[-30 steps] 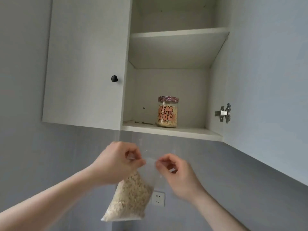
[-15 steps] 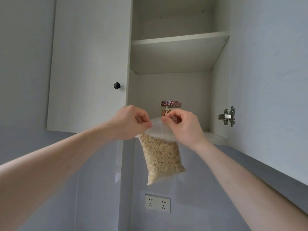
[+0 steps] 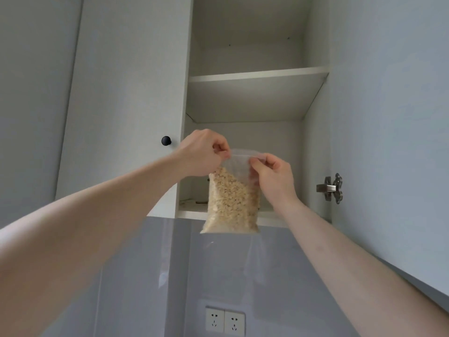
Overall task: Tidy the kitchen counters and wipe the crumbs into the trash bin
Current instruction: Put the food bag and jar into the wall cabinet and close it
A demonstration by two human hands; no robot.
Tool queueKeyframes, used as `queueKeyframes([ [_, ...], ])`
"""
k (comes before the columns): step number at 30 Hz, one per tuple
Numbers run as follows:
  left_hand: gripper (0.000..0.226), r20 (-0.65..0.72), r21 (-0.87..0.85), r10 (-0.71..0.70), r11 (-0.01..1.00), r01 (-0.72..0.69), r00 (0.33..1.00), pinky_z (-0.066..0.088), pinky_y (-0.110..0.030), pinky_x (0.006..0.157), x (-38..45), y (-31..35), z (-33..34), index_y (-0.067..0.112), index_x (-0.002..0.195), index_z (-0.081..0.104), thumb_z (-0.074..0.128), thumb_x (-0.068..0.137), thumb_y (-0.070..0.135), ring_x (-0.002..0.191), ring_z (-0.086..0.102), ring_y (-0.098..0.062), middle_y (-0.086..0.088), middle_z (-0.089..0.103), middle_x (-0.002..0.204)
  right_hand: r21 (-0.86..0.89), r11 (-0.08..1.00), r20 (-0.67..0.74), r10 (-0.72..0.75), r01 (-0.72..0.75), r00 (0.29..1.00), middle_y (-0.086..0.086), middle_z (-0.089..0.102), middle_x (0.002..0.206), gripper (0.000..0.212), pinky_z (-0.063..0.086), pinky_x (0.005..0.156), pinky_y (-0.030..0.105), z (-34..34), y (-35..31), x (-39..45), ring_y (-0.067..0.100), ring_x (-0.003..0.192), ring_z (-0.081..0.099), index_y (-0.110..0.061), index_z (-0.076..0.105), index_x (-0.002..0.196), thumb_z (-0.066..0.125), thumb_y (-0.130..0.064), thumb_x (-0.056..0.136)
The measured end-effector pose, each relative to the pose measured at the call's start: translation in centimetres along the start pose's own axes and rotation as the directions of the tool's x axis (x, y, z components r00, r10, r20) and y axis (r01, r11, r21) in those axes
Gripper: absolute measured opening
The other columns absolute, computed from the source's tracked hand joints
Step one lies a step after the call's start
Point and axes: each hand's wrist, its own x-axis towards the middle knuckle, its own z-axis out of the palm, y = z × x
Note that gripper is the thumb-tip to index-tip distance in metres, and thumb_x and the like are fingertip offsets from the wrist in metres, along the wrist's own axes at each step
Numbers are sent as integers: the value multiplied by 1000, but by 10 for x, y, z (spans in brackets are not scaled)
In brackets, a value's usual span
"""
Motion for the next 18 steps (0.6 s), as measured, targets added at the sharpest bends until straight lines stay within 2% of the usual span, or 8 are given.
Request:
queueKeyframes([
  [2, 14, -9, -22, -34, 999, 33, 999, 44, -26, 70, 10, 3, 4, 31, 82, 71, 66, 93, 37, 76, 61, -8, 17, 63, 69, 29, 999, -89, 31, -29, 996, -5, 67, 65, 16, 48, 64, 23, 6, -5, 13, 5, 61, 58, -5, 74, 80, 65, -13, 89],
  [4, 18, -10, -97, -84, 992, 83, 996, 51, -30, 82, 19, 4, 12, 29, 93, 74, 64, 94, 44, 91, 65, -15, 15, 67, 80, 19, 999, -174, 41, -38, 984, 0, 69, 67, 18, 49, 65, 25, 9, -5, 28, 9, 65, 60, -7, 73, 76, 63, -17, 87],
  [7, 52, 77, -204, -200, 956, 211, 977, 46, -34, 98, 24, 2, 27, 22, 134, 60, 54, 96, 57, 121, 57, -20, 4, 63, 126, 40, 998, -398, 62, -50, 915, 3, 65, 65, 23, 46, 65, 33, 4, 6, 51, 16, 65, 54, -5, 68, 72, 58, -22, 85],
  [9, 60, 163, -236, -247, 930, 281, 955, 43, -35, 101, 22, -4, 42, 19, 147, 47, 45, 100, 57, 127, 54, -21, 1, 55, 142, 69, 995, -536, 98, -73, 838, 0, 62, 65, 26, 44, 64, 33, -3, 16, 61, 17, 63, 52, -6, 65, 73, 55, -23, 89],
  [11, 50, 226, -227, -269, 920, 319, 936, 44, -32, 96, 16, -16, 62, 17, 143, 49, 45, 103, 46, 118, 57, -19, 1, 59, 135, 22, 995, -595, 89, -94, 799, -2, 62, 68, 26, 45, 63, 32, -8, 25, 65, 17, 64, 53, -12, 63, 74, 51, -25, 93],
  [14, 35, 289, -170, -307, 916, 364, 907, 51, -34, 97, 5, -37, 96, 20, 131, 61, 50, 99, 28, 112, 61, -19, 1, 66, 128, -77, 993, -581, 29, -91, 813, -4, 62, 66, 28, 48, 59, 34, -9, 41, 71, 19, 63, 56, -21, 60, 66, 50, -30, 92],
  [16, 34, 323, -135, -347, 904, 405, 880, 52, -36, 99, -3, -48, 117, 20, 127, 64, 51, 96, 26, 112, 62, -21, -2, 67, 127, -127, 988, -575, -1, -88, 818, -5, 64, 67, 30, 50, 58, 34, -11, 51, 78, 19, 63, 60, -27, 61, 64, 52, -33, 92],
  [18, 36, 328, -121, -377, 893, 434, 866, 51, -35, 96, -10, -54, 134, 20, 127, 63, 52, 95, 30, 109, 62, -22, -2, 67, 124, -183, 979, -572, -30, -92, 820, -5, 68, 75, 26, 51, 58, 29, -15, 63, 80, 15, 67, 62, -29, 67, 73, 54, -32, 95],
])
